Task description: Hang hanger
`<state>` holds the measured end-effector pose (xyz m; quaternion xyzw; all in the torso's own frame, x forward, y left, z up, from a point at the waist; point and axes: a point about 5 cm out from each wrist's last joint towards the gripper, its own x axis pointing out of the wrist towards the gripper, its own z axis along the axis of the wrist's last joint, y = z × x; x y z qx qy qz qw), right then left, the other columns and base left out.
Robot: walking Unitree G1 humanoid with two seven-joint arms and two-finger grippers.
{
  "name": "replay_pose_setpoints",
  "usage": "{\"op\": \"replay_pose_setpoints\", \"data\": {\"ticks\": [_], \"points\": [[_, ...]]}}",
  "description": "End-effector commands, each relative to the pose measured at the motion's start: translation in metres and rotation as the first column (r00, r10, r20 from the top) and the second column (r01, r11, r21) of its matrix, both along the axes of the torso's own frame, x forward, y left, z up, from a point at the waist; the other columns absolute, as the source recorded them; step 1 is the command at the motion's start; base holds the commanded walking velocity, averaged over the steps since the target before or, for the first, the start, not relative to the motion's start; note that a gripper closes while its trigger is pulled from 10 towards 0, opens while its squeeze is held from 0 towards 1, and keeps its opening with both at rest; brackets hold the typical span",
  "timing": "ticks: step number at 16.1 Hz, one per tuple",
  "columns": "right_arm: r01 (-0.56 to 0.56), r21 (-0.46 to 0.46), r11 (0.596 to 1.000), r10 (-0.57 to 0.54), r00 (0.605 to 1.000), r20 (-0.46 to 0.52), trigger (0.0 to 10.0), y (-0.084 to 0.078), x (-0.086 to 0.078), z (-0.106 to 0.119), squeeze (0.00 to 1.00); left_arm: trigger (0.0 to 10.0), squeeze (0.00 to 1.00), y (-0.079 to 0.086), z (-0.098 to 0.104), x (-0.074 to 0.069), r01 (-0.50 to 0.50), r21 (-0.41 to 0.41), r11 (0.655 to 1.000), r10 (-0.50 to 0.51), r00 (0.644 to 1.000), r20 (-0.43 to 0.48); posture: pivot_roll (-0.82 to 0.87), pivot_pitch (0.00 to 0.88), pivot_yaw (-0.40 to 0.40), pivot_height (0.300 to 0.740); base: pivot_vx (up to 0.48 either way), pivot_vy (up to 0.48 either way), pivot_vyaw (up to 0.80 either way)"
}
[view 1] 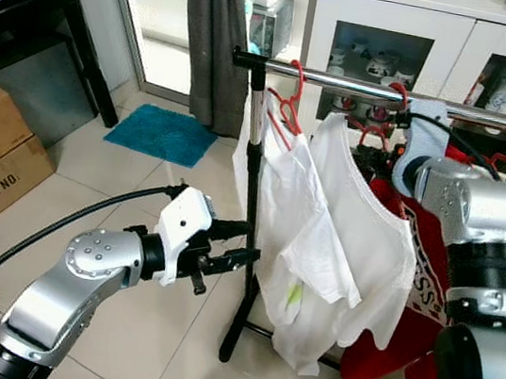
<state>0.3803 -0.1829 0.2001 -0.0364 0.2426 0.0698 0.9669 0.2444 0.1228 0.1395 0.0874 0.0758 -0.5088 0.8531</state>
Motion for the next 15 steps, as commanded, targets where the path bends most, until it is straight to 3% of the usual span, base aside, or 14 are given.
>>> {"op": "replay_pose_setpoints", "data": {"ticks": [1, 3, 6, 15], "points": [[0.012, -0.013, 1.000, -0.012, 1.000, -0.011, 10.0, 0.000, 0.000, 0.006, 0.00, 10.0, 0.00, 0.001, 0.000, 0.001, 0.008, 0.019, 1.000, -0.008, 1.000, 0.007, 0.01, 0.000, 0.111, 0.740, 0.000, 0.000, 0.00], [0.019, 0.011, 1.000, -0.018, 1.000, -0.025, 9.5, 0.000, 0.000, 0.005, 0.00, 10.0, 0.00, 0.001, 0.001, 0.001, 0.012, 0.016, 1.000, -0.012, 1.000, 0.008, 0.01, 0.000, 0.112, 0.740, 0.000, 0.000, 0.00], [0.024, 0.026, 0.999, -0.023, 0.999, -0.035, 0.0, 0.000, -0.001, 0.002, 0.00, 10.0, 0.00, 0.000, 0.003, 0.003, 0.005, 0.010, 1.000, -0.006, 1.000, 0.027, 0.01, 0.000, 0.114, 0.740, 0.000, 0.000, 0.00], [0.020, 0.070, 0.997, -0.016, 0.998, -0.065, 0.0, 0.002, -0.002, -0.005, 0.00, 10.0, 0.00, -0.003, 0.015, 0.011, -0.029, -0.065, 0.997, 0.034, 0.996, 0.080, 0.01, 0.000, 0.116, 0.740, 0.000, 0.000, 0.00]]}}
